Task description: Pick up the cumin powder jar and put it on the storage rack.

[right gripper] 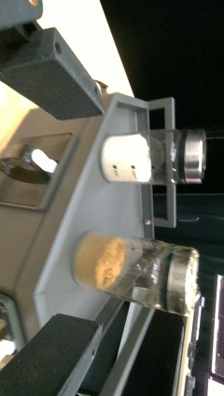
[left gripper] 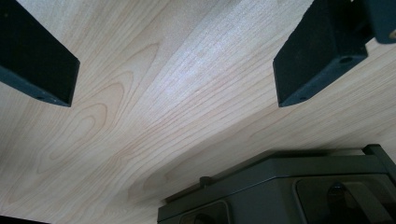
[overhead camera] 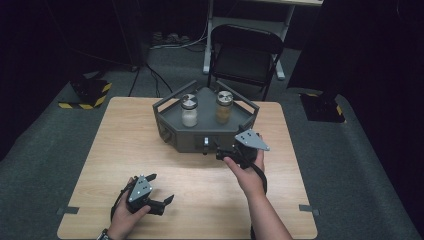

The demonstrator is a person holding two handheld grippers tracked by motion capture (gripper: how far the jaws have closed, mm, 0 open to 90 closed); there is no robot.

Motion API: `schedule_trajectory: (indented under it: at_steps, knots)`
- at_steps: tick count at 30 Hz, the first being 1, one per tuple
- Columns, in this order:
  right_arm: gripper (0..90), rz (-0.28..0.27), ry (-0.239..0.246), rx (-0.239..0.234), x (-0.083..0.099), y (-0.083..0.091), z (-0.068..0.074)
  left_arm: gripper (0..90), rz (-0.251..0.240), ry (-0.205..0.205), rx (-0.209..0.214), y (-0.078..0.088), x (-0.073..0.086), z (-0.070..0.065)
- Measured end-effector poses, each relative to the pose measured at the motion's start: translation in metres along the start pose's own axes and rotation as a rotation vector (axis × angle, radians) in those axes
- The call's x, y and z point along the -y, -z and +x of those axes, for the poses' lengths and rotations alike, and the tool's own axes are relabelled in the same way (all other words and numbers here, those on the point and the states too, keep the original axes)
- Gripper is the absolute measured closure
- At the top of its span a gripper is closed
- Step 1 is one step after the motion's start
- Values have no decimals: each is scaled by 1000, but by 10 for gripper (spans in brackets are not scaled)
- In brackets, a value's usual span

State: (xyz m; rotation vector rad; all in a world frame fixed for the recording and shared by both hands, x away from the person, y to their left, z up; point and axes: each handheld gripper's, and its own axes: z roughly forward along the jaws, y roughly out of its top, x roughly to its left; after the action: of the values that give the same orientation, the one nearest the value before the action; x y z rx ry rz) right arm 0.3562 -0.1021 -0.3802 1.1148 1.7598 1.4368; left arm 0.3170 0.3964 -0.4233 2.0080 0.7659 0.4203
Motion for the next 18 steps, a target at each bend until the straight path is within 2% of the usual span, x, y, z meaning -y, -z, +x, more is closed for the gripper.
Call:
schedule_trajectory:
  at_steps: [6, 18]
  knots:
    - [1, 12, 15, -17, 13, 15, 5, 8, 1, -1, 1, 0, 0, 0]
    - [2, 34, 29, -36, 31, 30, 13, 8, 3, -14, -3, 0, -1, -2]
